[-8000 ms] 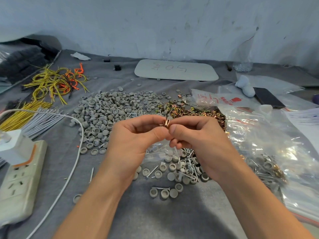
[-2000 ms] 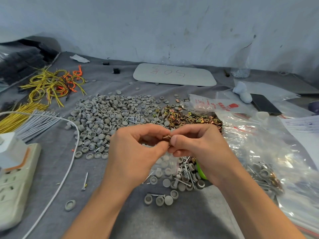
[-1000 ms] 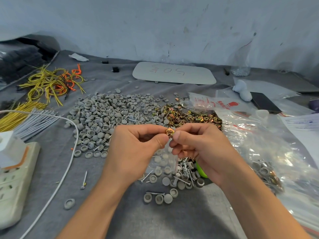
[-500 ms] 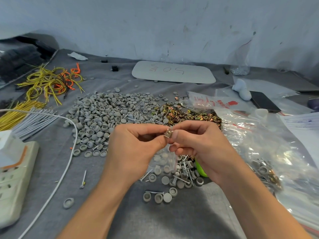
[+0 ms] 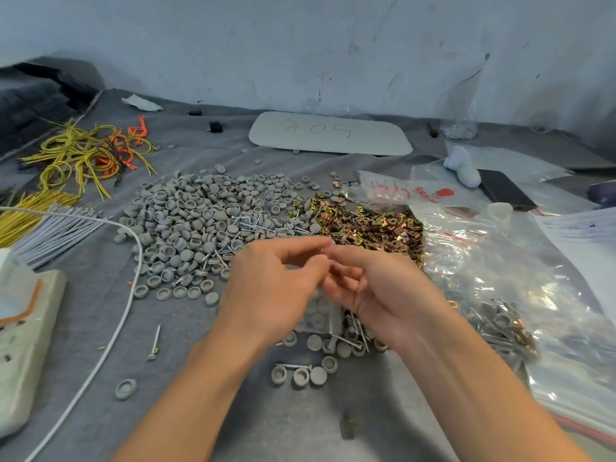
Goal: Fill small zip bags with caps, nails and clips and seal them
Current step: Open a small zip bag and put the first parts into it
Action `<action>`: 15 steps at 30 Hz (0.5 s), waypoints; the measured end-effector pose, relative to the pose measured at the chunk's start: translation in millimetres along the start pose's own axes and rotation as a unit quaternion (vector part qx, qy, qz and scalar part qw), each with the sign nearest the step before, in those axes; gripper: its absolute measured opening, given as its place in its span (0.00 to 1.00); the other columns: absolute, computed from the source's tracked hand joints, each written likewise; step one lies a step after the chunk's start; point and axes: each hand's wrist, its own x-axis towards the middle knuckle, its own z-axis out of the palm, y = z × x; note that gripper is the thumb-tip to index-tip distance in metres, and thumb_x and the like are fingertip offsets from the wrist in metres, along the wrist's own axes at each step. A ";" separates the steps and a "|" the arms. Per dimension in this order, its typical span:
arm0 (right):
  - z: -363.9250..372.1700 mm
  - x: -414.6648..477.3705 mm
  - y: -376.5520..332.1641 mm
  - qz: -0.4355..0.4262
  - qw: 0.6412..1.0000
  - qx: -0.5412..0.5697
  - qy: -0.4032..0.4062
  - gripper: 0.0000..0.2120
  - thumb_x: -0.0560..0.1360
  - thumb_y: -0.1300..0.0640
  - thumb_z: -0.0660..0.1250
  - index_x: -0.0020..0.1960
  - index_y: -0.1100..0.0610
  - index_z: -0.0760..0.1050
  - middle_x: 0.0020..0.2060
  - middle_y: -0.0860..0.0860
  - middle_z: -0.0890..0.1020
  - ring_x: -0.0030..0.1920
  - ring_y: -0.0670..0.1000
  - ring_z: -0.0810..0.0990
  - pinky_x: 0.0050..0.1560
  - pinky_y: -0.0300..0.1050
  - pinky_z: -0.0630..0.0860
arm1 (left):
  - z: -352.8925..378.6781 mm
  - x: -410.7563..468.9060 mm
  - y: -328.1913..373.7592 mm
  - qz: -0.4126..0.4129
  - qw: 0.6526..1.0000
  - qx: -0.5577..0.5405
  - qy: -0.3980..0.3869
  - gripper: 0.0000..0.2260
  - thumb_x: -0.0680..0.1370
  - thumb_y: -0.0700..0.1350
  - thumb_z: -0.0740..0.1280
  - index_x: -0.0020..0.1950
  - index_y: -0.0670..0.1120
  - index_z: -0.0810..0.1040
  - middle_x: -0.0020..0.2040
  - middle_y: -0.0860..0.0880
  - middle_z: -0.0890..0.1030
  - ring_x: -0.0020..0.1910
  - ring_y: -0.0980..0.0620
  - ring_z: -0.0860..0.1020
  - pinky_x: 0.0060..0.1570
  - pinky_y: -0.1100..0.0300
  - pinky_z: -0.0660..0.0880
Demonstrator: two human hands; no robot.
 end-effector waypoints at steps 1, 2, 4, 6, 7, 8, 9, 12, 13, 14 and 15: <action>-5.4 1.4 -2.8 -0.008 1.000 0.008 0.014 0.06 0.79 0.72 0.65 0.48 0.70 0.82 0.36 0.60 0.83 0.32 0.51 0.83 0.32 0.39 0.82 | -1.1 0.2 -1.0 -0.004 1.000 -0.022 -0.005 0.15 0.76 0.46 0.74 0.60 0.62 0.84 0.47 0.67 0.85 0.46 0.69 0.82 0.47 0.68 0.78; -10.9 2.2 -6.3 -0.017 0.999 0.005 0.028 0.08 0.79 0.73 0.64 0.48 0.70 0.82 0.36 0.60 0.84 0.32 0.50 0.82 0.31 0.38 0.81 | -3.3 0.0 -2.5 -0.004 1.000 -0.030 -0.001 0.17 0.76 0.46 0.75 0.63 0.62 0.82 0.49 0.66 0.85 0.48 0.69 0.82 0.48 0.66 0.78; -19.8 1.2 -15.7 -0.049 0.997 -0.026 0.044 0.11 0.79 0.75 0.61 0.47 0.68 0.82 0.36 0.59 0.84 0.31 0.49 0.81 0.29 0.37 0.78 | -10.9 0.7 -7.0 0.008 1.000 0.003 -0.009 0.21 0.72 0.52 0.76 0.65 0.65 0.81 0.55 0.68 0.84 0.54 0.70 0.80 0.56 0.63 0.77; -22.7 -4.1 -26.6 -0.097 0.991 -0.083 0.031 0.15 0.76 0.76 0.59 0.45 0.65 0.82 0.36 0.58 0.83 0.30 0.49 0.78 0.26 0.37 0.73 | -19.8 4.0 -8.0 0.022 0.993 0.085 -0.080 0.33 0.64 0.63 0.74 0.70 0.71 0.73 0.66 0.70 0.77 0.64 0.71 0.73 0.65 0.62 0.70; -21.6 -7.5 -31.7 -0.118 0.985 -0.124 0.019 0.15 0.74 0.76 0.59 0.42 0.64 0.82 0.35 0.57 0.82 0.30 0.49 0.76 0.26 0.38 0.71 | -23.8 7.4 -7.1 0.030 0.983 0.125 -0.127 0.40 0.61 0.65 0.73 0.73 0.73 0.67 0.72 0.69 0.71 0.68 0.70 0.70 0.67 0.61 0.68; -18.8 -11.3 -35.8 -0.136 0.975 -0.178 0.005 0.15 0.73 0.74 0.60 0.40 0.62 0.83 0.35 0.56 0.81 0.31 0.49 0.74 0.28 0.38 0.68 | -27.0 11.8 -6.1 0.035 0.972 0.158 -0.172 0.45 0.59 0.66 0.74 0.75 0.74 0.61 0.76 0.68 0.66 0.72 0.67 0.66 0.69 0.59 0.66; -15.5 -15.8 -38.6 -0.151 0.956 -0.250 -0.008 0.14 0.73 0.72 0.62 0.38 0.60 0.83 0.33 0.55 0.80 0.31 0.50 0.72 0.29 0.39 0.66 | -29.5 16.2 -5.7 0.035 0.959 0.185 -0.211 0.50 0.58 0.65 0.75 0.77 0.73 0.56 0.79 0.66 0.62 0.75 0.64 0.63 0.73 0.57 0.64; -9.8 -37.0 -34.4 -0.158 0.840 -0.514 -0.069 0.06 0.74 0.57 0.72 0.39 0.56 0.85 0.31 0.51 0.79 0.33 0.50 0.72 0.35 0.45 0.69 | -31.0 19.9 -12.2 0.012 0.925 0.269 -0.269 0.58 0.58 0.64 0.77 0.81 0.67 0.47 0.82 0.58 0.58 0.80 0.54 0.58 0.77 0.47 0.61; -11.6 -46.4 -27.7 -0.148 0.787 -0.591 -0.093 0.05 0.72 0.53 0.74 0.40 0.53 0.85 0.30 0.48 0.80 0.32 0.47 0.74 0.35 0.44 0.70 | -28.6 16.4 -15.4 0.003 0.917 0.286 -0.276 0.59 0.58 0.65 0.76 0.82 0.66 0.46 0.82 0.56 0.59 0.80 0.53 0.60 0.77 0.46 0.62; -14.3 -56.0 -19.2 -0.135 0.735 -0.655 -0.111 0.05 0.71 0.50 0.76 0.40 0.50 0.84 0.29 0.45 0.81 0.30 0.43 0.75 0.33 0.40 0.71 | -25.1 11.6 -18.6 -0.004 0.913 0.295 -0.282 0.59 0.57 0.66 0.74 0.82 0.65 0.45 0.82 0.55 0.61 0.79 0.51 0.62 0.77 0.46 0.63; -16.7 -65.6 -9.7 -0.120 0.694 -0.699 -0.122 0.06 0.69 0.48 0.78 0.40 0.48 0.84 0.29 0.42 0.81 0.28 0.41 0.77 0.31 0.36 0.70 | -20.7 6.7 -20.9 -0.007 0.911 0.301 -0.283 0.58 0.57 0.66 0.72 0.82 0.66 0.45 0.80 0.55 0.64 0.77 0.50 0.65 0.76 0.47 0.64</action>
